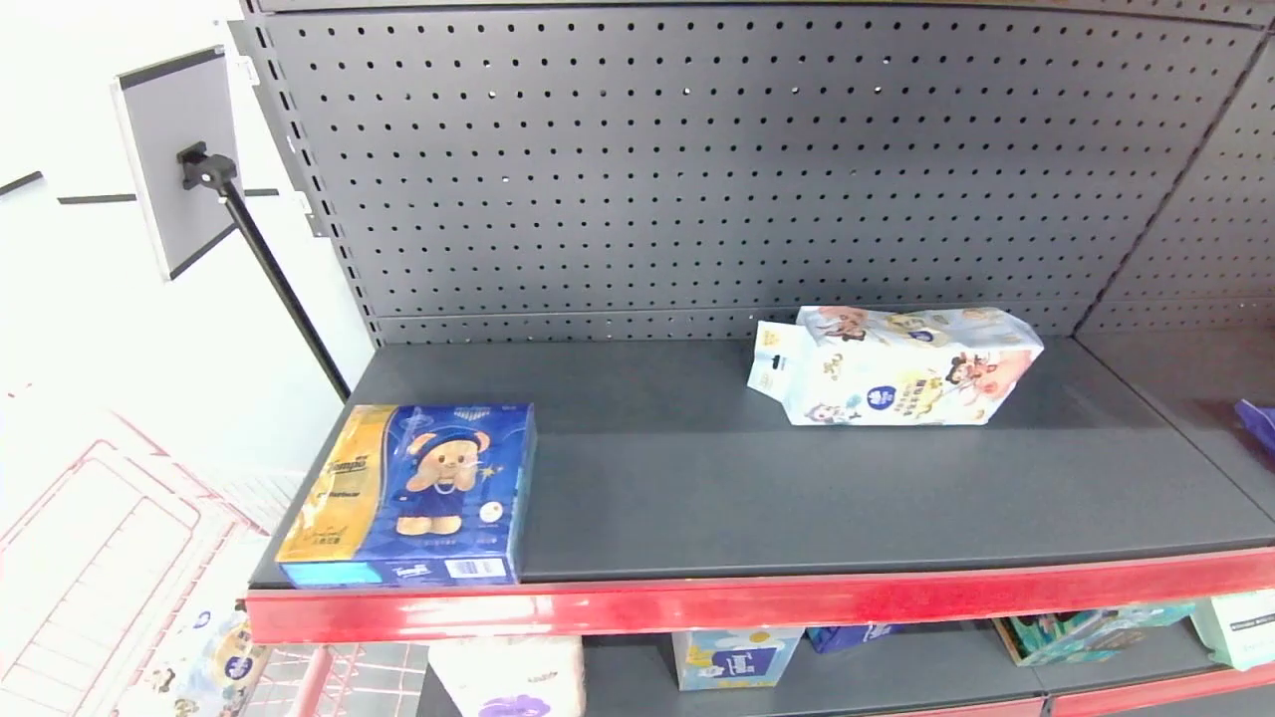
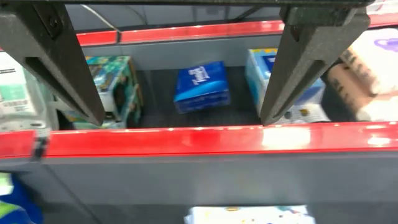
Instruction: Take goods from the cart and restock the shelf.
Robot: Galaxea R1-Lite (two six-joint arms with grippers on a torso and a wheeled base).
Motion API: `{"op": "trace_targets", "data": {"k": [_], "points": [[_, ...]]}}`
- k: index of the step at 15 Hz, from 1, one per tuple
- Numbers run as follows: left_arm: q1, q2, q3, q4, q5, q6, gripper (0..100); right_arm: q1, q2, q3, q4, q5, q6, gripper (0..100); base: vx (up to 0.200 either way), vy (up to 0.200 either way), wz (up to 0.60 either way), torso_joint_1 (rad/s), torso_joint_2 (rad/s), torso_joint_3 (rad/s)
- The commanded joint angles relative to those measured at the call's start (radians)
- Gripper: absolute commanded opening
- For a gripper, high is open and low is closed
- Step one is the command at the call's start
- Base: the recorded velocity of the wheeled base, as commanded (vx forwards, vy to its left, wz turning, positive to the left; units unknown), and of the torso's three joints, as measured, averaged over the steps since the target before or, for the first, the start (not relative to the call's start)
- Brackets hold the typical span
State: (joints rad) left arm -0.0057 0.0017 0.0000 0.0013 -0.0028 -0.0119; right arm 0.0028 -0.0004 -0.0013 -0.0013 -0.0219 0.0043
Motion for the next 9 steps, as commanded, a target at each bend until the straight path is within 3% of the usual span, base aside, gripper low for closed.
{"op": "trace_targets", "data": {"k": [1,9], "points": [[0.000,0.000,0.000,0.000,0.000,0.000,100,0.000,0.000,0.000,0.000,0.000,0.000,100,0.000,0.200,0.00,0.002,0.00,0.002],[0.001,0.000,0.000,0.000,0.000,0.000,100,0.000,0.000,0.000,0.000,0.000,0.000,100,0.000,0.200,0.00,0.004,0.00,0.002]]}}
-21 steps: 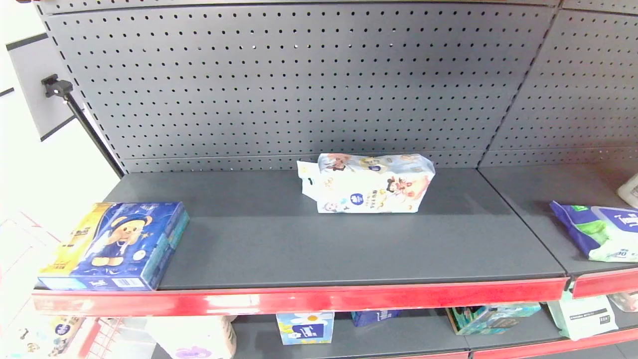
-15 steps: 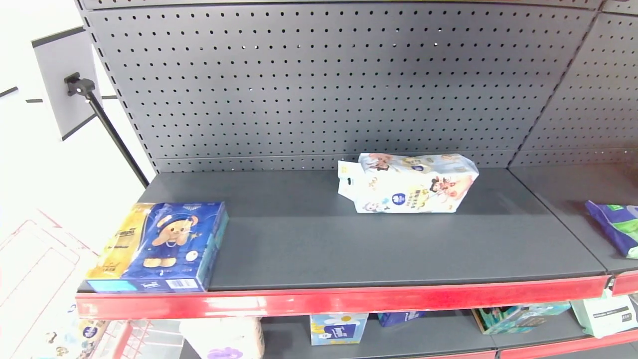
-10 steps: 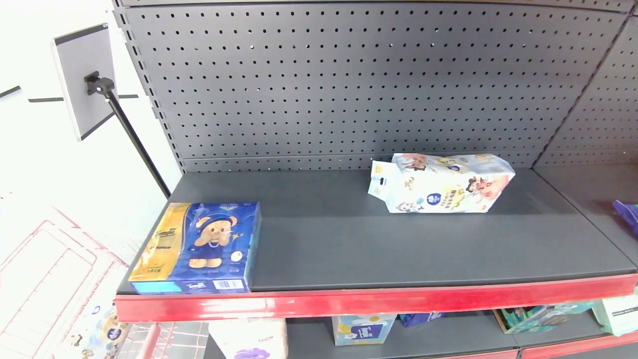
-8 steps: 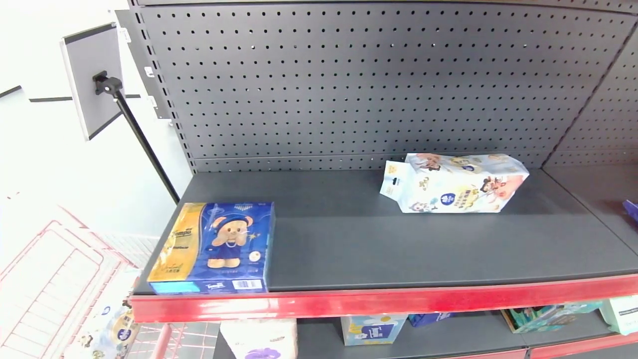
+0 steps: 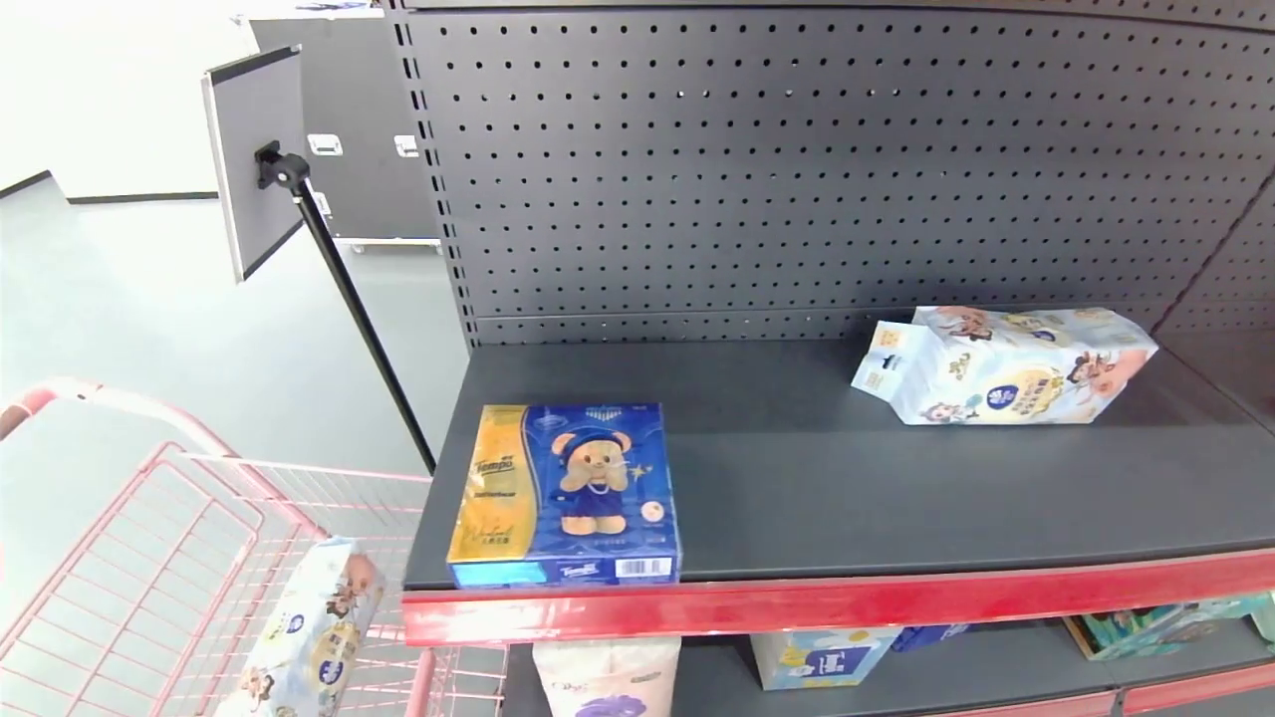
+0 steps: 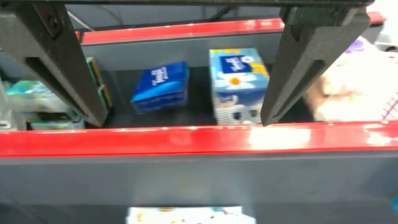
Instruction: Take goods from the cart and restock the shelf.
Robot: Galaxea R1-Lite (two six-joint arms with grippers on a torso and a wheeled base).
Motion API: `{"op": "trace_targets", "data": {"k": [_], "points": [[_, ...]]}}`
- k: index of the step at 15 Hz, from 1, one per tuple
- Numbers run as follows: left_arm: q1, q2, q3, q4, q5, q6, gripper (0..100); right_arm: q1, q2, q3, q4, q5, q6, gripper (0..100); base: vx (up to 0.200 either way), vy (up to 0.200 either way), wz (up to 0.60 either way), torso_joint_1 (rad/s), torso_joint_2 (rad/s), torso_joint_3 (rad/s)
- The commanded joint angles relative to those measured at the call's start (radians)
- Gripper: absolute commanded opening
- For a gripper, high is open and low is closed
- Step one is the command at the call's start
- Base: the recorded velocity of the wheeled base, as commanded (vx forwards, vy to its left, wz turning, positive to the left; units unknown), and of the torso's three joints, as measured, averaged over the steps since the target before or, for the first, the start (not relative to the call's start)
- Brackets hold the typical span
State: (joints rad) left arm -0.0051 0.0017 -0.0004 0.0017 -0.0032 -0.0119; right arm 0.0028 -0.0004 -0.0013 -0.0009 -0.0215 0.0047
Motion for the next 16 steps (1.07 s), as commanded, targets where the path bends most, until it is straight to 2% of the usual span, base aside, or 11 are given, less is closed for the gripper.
{"op": "trace_targets", "data": {"k": [1,5,12,16], "points": [[-0.001,0.000,0.000,0.000,0.000,0.000,100,0.000,0.002,0.000,-0.001,0.000,0.000,100,0.000,0.200,0.00,0.002,0.00,0.002],[-0.001,0.000,0.000,0.000,0.000,0.000,100,0.000,0.000,0.000,-0.001,0.000,0.000,100,0.000,0.200,0.00,0.004,0.00,0.004],[-0.001,0.000,0.000,0.000,0.000,0.000,100,0.000,0.000,0.000,-0.001,0.000,0.001,100,0.000,0.000,0.00,-0.007,0.01,0.009],[0.001,0.000,0.000,0.000,0.000,0.000,100,0.000,0.000,0.000,-0.001,0.000,0.001,100,0.000,0.000,0.00,-0.126,0.34,0.189]]}}
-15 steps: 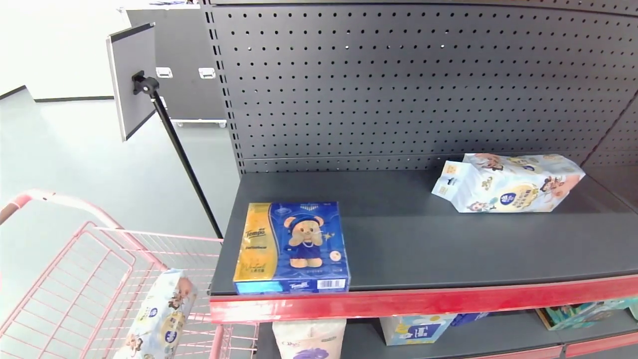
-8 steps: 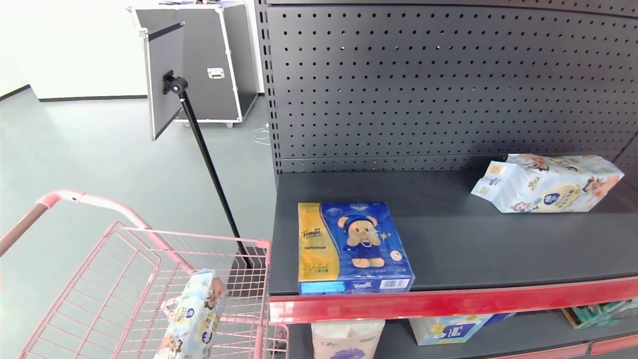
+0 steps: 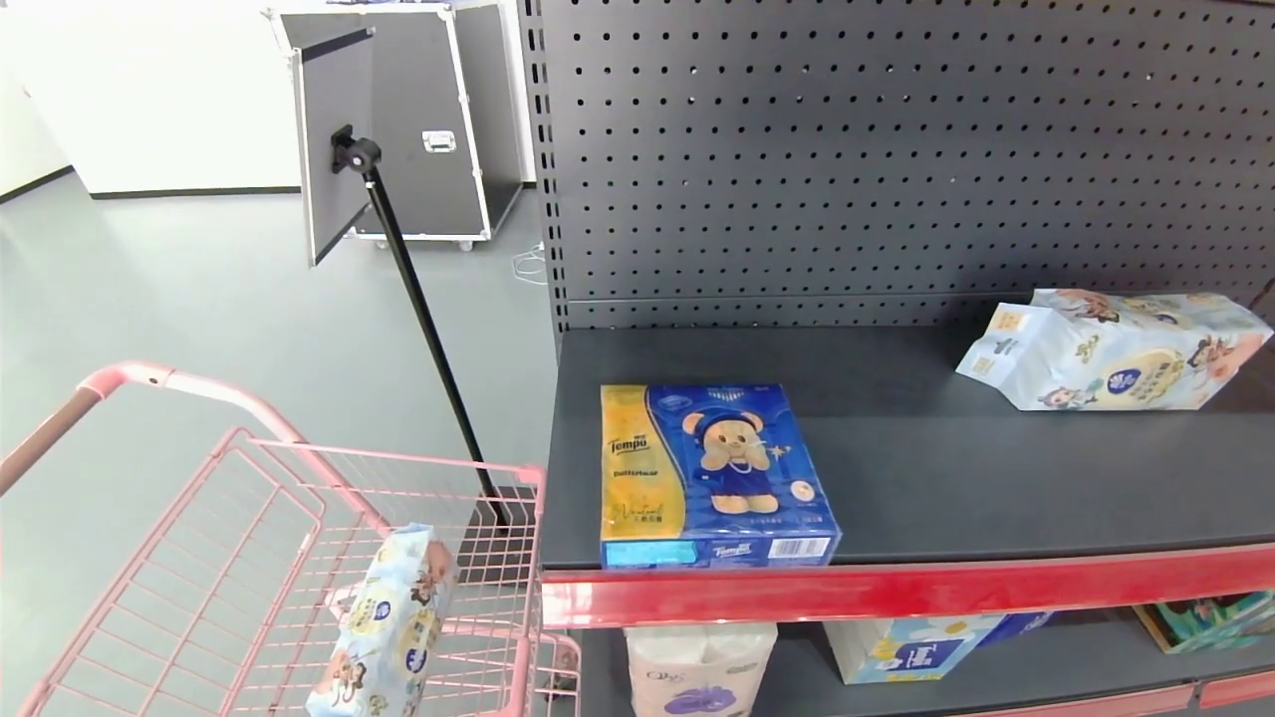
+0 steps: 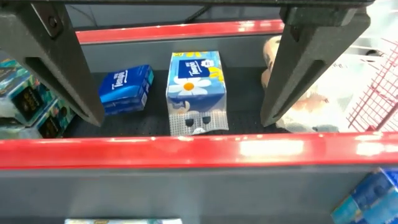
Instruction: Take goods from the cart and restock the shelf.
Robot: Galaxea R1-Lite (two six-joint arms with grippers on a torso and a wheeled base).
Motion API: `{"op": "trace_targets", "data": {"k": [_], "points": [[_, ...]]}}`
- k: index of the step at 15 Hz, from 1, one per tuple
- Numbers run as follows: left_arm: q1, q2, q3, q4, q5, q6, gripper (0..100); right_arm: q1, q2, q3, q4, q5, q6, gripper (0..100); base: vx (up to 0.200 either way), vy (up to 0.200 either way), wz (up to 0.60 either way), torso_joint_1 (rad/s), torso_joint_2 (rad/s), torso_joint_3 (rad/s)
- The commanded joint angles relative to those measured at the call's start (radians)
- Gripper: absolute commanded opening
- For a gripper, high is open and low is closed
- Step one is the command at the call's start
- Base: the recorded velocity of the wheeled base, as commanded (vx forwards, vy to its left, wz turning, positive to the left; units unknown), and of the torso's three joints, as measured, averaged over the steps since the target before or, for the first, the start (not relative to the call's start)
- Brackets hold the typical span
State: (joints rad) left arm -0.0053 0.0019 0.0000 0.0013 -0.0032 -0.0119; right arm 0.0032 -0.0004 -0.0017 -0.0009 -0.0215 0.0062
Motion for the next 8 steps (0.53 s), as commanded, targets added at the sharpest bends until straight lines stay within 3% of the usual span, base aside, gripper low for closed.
{"op": "trace_targets", "data": {"k": [1,8], "points": [[-0.001,0.000,0.000,0.000,0.000,0.000,100,0.000,0.002,0.002,-0.001,0.000,0.000,100,0.000,0.000,0.00,-0.134,0.37,0.222],[0.001,0.000,0.000,0.000,0.000,0.000,100,0.000,0.000,0.000,-0.001,0.000,0.000,100,0.000,0.000,0.00,-0.147,0.39,0.239]]}}
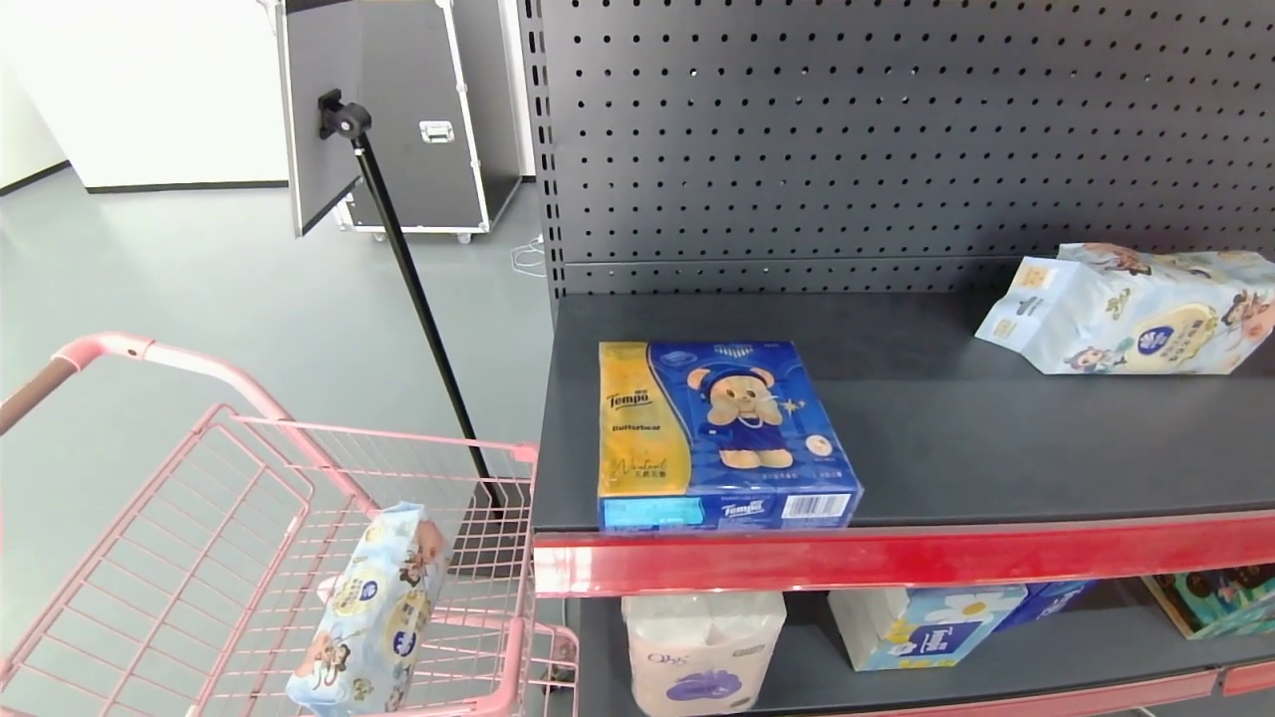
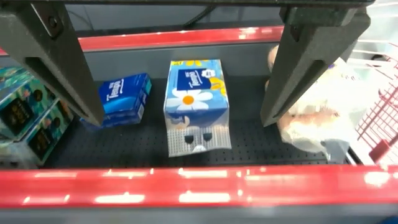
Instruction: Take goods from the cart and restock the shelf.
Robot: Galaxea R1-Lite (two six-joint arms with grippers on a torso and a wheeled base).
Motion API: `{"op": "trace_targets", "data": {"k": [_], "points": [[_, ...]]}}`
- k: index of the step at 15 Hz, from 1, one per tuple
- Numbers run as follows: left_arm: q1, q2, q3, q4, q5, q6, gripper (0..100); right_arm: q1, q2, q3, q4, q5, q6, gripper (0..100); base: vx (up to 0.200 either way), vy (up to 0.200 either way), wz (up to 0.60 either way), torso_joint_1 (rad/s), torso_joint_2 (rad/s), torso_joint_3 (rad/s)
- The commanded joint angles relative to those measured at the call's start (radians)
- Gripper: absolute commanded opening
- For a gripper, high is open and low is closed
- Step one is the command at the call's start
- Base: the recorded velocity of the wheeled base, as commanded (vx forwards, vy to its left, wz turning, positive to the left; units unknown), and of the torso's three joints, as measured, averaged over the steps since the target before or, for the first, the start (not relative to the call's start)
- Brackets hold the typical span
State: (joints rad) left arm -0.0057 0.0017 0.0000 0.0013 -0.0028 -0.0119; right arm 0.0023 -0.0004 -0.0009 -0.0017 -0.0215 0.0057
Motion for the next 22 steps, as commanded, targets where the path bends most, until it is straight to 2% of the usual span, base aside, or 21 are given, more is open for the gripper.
{"op": "trace_targets", "data": {"k": [1,8,10,16,22], "points": [[0.000,0.000,0.000,0.000,0.000,0.000,100,0.001,0.000,-0.001,0.000,0.000,0.000,100,0.000,0.000,0.00,-0.188,0.52,0.334],[0.000,0.000,0.000,0.000,0.000,0.000,100,0.001,0.000,-0.001,0.000,0.000,-0.001,100,0.000,0.000,0.00,-0.175,0.54,0.362],[0.000,0.000,0.000,0.000,0.000,0.000,100,0.001,0.000,-0.001,0.000,0.000,-0.001,100,0.000,0.200,0.00,-0.083,0.31,0.217],[0.001,0.000,0.000,0.000,0.000,0.000,100,0.001,0.000,-0.001,0.000,0.000,-0.001,100,0.000,0.200,0.00,-0.013,0.05,0.036],[0.000,0.012,0.000,0.000,-0.002,0.001,100,0.001,0.000,0.001,0.000,0.000,0.000,100,0.000,0.000,0.00,0.000,0.00,0.000]]}}
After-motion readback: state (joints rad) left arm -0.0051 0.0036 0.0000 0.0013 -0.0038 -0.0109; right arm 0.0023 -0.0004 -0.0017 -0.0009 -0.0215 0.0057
